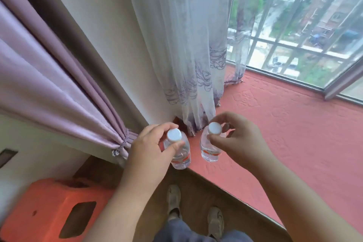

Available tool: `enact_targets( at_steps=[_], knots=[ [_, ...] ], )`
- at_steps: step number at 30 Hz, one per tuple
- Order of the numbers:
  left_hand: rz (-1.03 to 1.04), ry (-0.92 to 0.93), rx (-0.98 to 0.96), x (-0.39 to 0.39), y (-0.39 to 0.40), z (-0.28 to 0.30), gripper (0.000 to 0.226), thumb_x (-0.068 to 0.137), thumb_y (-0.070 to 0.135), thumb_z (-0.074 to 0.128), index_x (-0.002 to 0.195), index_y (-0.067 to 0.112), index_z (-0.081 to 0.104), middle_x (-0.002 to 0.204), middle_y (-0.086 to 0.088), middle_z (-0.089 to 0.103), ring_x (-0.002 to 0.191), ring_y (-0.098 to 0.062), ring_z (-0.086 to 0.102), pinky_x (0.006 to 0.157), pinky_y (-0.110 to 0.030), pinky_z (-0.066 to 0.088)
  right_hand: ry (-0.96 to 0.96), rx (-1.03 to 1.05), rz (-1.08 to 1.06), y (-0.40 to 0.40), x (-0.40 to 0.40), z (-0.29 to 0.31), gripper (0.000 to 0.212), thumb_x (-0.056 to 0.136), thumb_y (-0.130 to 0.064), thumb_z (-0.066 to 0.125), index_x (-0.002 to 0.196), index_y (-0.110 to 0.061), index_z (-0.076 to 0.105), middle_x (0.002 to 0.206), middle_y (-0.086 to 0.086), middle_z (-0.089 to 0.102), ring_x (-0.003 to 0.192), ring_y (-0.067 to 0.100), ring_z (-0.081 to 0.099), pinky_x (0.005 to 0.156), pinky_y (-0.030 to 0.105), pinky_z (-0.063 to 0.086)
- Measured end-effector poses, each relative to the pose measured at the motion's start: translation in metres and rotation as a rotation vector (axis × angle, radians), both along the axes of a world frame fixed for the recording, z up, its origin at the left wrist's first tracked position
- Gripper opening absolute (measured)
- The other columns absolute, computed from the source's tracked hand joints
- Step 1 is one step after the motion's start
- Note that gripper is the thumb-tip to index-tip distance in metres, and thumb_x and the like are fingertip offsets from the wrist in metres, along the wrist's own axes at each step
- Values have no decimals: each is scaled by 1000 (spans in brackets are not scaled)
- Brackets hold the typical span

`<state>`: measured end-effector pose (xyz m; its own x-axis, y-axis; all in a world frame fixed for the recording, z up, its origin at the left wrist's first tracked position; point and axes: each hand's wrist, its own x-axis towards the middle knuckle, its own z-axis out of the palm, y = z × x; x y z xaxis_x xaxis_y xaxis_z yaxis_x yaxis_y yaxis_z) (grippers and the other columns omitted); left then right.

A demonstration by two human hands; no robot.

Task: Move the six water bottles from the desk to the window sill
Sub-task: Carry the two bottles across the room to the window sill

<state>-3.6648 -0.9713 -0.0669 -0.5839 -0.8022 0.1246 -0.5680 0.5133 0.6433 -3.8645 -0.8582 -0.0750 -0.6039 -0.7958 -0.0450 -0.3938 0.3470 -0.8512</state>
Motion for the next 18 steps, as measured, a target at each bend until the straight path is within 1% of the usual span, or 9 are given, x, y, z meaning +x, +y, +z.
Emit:
enact_targets(
  at_steps=[2,6,9,12,15,18],
  knots=[
    [-59,-6,21,-13,-13,-4,35,78,37,80,109,42,65,105,30,56,101,7,53,75,-1,41,4,9,-59,-1,-5,1,26,69,-22,80,87,-36,68,85,-27,61,71,0,57,59,9,37],
    [-215,19,59,-40,-43,-6,36,77,35,82,107,43,65,104,29,57,102,5,53,78,0,37,12,14,-212,-3,-10,10,27,70,-21,80,87,-38,67,88,-30,60,76,-3,57,60,10,40],
    [-325,45,71,-58,-67,-6,36,78,38,81,108,44,63,107,29,57,103,4,55,80,-5,42,37,14,-312,-11,-10,16,26,69,-21,79,86,-37,67,88,-30,61,75,-3,57,60,9,38],
    [-415,66,81,-74,-86,-10,38,76,37,82,110,41,64,107,27,58,101,3,57,80,-10,43,46,6,-408,-20,-8,17,27,70,-19,80,86,-36,68,87,-29,62,75,-3,57,61,9,39],
    [-494,96,98,-88,-98,-15,40,74,34,83,109,39,66,106,26,58,98,3,57,81,-11,43,51,5,-493,-24,-5,13,27,71,-18,80,87,-37,68,88,-34,60,73,-5,56,62,6,39],
    [-543,97,107,-100,-106,-22,40,73,33,84,109,38,67,104,25,61,99,3,57,84,-10,42,44,5,-550,-23,-4,9,26,72,-19,79,87,-37,68,88,-35,61,75,-5,57,63,6,40]
  ],
)
